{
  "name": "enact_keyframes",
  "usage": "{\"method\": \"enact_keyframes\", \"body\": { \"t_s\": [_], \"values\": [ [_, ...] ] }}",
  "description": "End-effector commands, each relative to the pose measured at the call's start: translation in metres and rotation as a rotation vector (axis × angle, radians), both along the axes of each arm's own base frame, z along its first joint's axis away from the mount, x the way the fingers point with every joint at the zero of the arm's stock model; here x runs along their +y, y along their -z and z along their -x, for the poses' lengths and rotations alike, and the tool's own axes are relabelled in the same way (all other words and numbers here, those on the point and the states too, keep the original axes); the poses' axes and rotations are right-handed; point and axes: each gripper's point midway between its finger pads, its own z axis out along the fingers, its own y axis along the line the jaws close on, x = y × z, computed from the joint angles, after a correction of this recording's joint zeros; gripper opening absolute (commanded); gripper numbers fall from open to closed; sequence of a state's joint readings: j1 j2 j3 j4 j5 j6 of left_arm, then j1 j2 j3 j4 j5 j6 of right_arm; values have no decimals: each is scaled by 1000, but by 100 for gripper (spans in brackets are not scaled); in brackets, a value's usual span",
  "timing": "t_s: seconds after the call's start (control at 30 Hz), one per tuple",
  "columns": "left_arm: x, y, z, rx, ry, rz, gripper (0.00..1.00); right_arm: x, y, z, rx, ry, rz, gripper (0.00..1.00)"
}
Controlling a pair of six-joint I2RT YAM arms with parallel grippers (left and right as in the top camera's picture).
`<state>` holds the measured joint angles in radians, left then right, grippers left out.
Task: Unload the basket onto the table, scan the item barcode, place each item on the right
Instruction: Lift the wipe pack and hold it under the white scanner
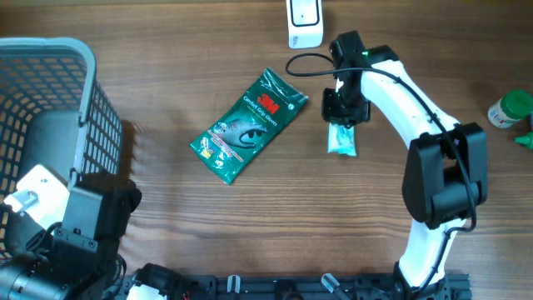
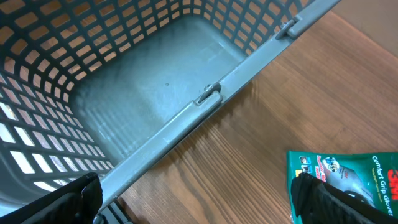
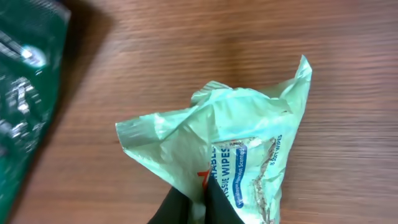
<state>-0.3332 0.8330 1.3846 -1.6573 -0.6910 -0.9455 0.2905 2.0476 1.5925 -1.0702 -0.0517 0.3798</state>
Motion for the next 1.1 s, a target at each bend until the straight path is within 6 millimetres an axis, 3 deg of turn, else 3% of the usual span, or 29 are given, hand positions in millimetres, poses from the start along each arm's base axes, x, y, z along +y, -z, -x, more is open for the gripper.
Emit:
{"method": "enact_keyframes", "body": {
  "t_s": [0.0,0.03,0.07,0.1,0.13,0.2,0.33,0.4,0.57,0.63,0.7,0.73,0.77,0.8,0.87,0.9,0.93,0.97,1.03,1.07],
  "values": [
    [3,-2,1,-14,-21,-6,100,3,-20,-9,-79,-20,65,37],
    [3,-2,1,-14,-21,-6,100,5,-23,-12,-96,-26,81,50],
    [3,-2,1,-14,-21,-6,100,5,-25,-14,-116,-35,106,77],
    [3,-2,1,-14,-21,-6,100,7,-25,-15,-128,-44,126,90],
    [3,-2,1,-14,-21,-6,100,11,-24,-16,-143,-55,143,99],
    [3,-2,1,-14,-21,-6,100,13,-19,-20,-180,-47,190,98],
    [3,-2,1,-14,-21,-6,100,14,15,-8,-126,-104,296,81],
    [3,-2,1,-14,-21,-6,100,10,32,0,-79,-115,321,57],
    [3,-2,1,-14,-21,-6,100,1,54,14,-32,-125,356,54],
    [3,-2,1,-14,-21,-6,100,-2,64,20,-22,-127,361,49],
    [3,-2,1,-14,-21,-6,100,-12,87,43,27,-139,370,43],
    [3,-2,1,-14,-21,-6,100,-10,98,55,64,-172,332,30],
    [3,-2,1,-14,-21,-6,100,-3,106,67,103,-184,272,7],
    [3,-2,1,-14,-21,-6,100,6,108,75,136,-186,213,5],
    [3,-2,1,-14,-21,-6,100,48,99,78,177,-273,-24,4],
    [3,-2,1,-14,-21,-6,100,71,77,74,198,-293,-165,5],
    [3,-2,1,-14,-21,-6,100,80,63,74,215,-297,-241,5],
    [3,-2,1,-14,-21,-6,100,91,44,74,231,-307,-348,5],
    [3,-2,1,-14,-21,-6,100,115,-19,80,268,-328,-725,5],
    [3,-2,1,-14,-21,-6,100,118,-39,80,265,-332,-853,5]
  ]
}}
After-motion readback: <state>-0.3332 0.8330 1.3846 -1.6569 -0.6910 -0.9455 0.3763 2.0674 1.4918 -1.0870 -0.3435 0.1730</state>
